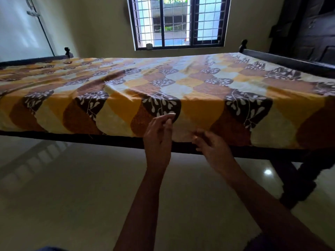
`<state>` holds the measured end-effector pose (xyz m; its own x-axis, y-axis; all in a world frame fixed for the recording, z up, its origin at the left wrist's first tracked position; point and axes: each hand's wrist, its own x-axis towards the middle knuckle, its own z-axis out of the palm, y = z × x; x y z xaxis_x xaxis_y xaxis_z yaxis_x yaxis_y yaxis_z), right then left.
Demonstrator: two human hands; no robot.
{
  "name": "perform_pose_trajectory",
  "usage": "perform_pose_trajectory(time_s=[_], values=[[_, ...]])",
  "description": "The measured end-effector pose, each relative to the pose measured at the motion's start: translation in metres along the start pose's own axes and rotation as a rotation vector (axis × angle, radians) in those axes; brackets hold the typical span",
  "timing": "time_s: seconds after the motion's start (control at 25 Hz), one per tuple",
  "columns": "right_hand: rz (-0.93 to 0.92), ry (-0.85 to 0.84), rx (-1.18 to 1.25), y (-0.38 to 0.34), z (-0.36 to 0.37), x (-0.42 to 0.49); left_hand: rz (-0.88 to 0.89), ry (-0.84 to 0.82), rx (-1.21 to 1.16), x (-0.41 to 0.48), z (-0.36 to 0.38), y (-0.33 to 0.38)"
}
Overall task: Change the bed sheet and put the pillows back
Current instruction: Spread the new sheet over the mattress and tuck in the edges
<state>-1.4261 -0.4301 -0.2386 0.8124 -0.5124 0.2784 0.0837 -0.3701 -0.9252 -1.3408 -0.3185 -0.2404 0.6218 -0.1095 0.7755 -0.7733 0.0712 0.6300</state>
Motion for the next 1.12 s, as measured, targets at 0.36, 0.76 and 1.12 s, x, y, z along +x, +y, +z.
perform_pose_trajectory(time_s=[0.36, 0.76, 1.12], values=[[-0.647, 0.080, -0.841, -0.059, -0.043, 0.120, 0.266, -0.523, 0.519, 0.142, 0.026, -0.033], [-0.152, -0.519, -1.124, -0.032, -0.045, 0.167, 0.008, -0.971, 0.854, 0.141, 0.012, -0.059], [-0.108, -0.492, -1.159, -0.036, -0.039, 0.156, -0.049, -1.073, 0.922, 0.140, 0.013, -0.064]])
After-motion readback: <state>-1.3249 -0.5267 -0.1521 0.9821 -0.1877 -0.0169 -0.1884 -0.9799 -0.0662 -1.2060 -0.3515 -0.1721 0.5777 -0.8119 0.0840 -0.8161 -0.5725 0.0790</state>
